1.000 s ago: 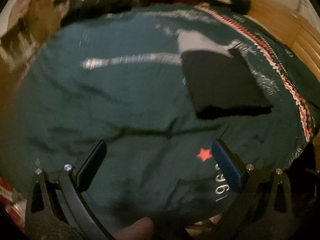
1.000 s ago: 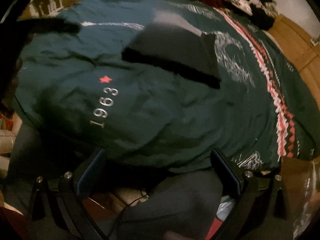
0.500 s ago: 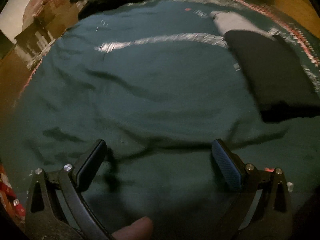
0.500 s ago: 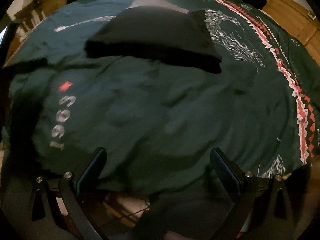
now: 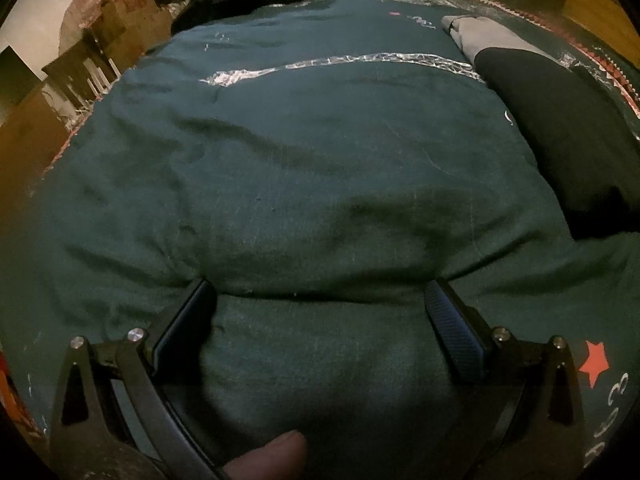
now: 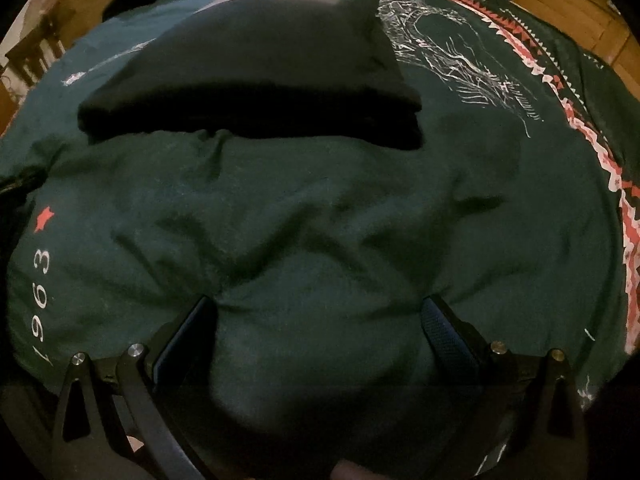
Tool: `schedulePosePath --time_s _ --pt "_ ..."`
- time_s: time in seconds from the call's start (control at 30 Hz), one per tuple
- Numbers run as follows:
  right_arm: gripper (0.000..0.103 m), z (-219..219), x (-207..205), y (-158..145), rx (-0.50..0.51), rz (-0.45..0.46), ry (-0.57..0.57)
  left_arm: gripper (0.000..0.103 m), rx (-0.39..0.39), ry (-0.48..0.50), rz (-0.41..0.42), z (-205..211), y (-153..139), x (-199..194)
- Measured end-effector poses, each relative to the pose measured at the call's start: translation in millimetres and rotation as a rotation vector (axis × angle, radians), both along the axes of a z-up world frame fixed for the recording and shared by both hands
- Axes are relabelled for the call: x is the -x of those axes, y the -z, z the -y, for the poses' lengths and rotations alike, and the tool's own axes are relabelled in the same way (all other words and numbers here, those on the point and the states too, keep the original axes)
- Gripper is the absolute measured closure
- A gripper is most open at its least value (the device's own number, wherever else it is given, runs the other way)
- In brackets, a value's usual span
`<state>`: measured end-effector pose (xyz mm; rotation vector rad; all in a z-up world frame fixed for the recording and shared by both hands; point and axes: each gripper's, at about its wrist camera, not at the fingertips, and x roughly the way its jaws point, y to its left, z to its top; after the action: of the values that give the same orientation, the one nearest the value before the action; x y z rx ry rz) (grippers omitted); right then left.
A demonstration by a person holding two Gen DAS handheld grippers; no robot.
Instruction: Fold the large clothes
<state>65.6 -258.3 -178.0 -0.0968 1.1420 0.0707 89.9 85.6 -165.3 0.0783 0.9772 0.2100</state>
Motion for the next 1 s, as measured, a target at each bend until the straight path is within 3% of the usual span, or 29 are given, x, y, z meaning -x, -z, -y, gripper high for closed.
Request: schedulePosePath --time_s 0.77,1.0 --pt "0.0 1 -3 1 -0.029 -0.004 0.01 0.0 0.021 -0.022 -0.025 0 -3 -3" --pt "0.0 1 -8 -1 -0.02 -0.027 0.005 0.0 0.048 -0.049 0.01 1 -24 6"
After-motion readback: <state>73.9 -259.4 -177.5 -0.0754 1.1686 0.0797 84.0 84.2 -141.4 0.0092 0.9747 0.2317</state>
